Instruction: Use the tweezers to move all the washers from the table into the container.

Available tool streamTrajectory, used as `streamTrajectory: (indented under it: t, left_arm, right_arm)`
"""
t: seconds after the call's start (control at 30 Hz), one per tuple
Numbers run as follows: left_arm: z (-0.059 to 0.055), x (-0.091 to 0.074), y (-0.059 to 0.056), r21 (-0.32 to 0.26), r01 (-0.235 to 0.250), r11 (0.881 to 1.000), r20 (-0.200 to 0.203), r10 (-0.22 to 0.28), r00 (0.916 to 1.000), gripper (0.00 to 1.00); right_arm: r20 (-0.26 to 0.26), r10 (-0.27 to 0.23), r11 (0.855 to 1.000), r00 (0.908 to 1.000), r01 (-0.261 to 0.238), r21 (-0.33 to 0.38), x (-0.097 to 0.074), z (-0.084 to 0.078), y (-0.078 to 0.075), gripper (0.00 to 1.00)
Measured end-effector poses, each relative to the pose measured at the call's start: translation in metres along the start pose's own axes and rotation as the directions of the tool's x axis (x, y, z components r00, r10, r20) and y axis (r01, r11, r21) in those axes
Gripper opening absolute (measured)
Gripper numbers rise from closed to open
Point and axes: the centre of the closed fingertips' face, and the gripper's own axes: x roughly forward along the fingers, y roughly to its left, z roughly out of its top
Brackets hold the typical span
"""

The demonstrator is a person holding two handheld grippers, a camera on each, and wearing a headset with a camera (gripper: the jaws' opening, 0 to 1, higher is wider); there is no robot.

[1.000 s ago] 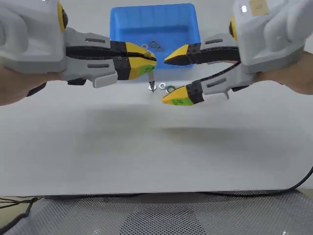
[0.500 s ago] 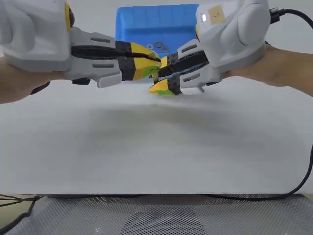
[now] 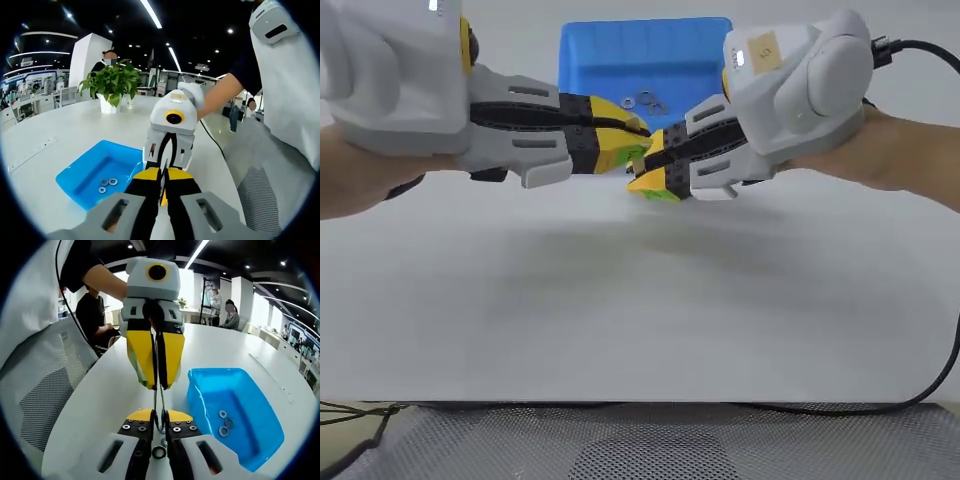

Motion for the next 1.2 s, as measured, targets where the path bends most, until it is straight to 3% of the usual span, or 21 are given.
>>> streamTrajectory:
  t: [0.17, 0.3, 0.47, 0.73, 0.97, 1.2]
  left_arm:
    - [0.009, -0.003, -0.003, -0.079, 0.010, 0.997, 0.041, -0.006, 0.9991, 0.11]
    - [0.015, -0.006, 0.006, -0.080, -0.024, 0.996, 0.050, 0.028, 0.9983, 0.16]
    - [0.010, -0.014, 0.010, -0.080, -0.053, 0.995, 0.019, 0.055, 0.9983, 0.19]
    - [0.005, -0.023, 0.006, -0.097, -0.054, 0.994, -0.010, 0.053, 0.9985, 0.26]
    - [-0.002, -0.030, -0.001, -0.123, -0.061, 0.991, -0.054, 0.054, 0.9971, 0.32]
    - [0.000, -0.041, -0.003, -0.140, -0.087, 0.986, -0.047, 0.081, 0.9956, 0.45]
  right_arm:
    - [0.007, -0.005, 1.000, 1.0000, 0.005, 0.005, 0.000, 0.001, -0.001, 0.09]
    - [0.019, -0.006, 1.000, 0.9998, 0.006, 0.012, 0.001, 0.001, -0.001, 0.09]
    - [0.025, -0.013, 1.000, 0.9996, 0.013, 0.011, 0.002, 0.003, 0.000, 0.08]
    - [0.040, -0.028, 1.000, 0.9988, 0.027, 0.009, -0.004, 0.009, 0.000, 0.08]
    - [0.061, -0.071, 0.997, 0.9956, 0.071, 0.000, -0.020, 0.021, -0.010, 0.09]
    - [0.087, -0.106, 0.994, 0.9906, 0.105, 0.009, -0.042, 0.033, -0.023, 0.09]
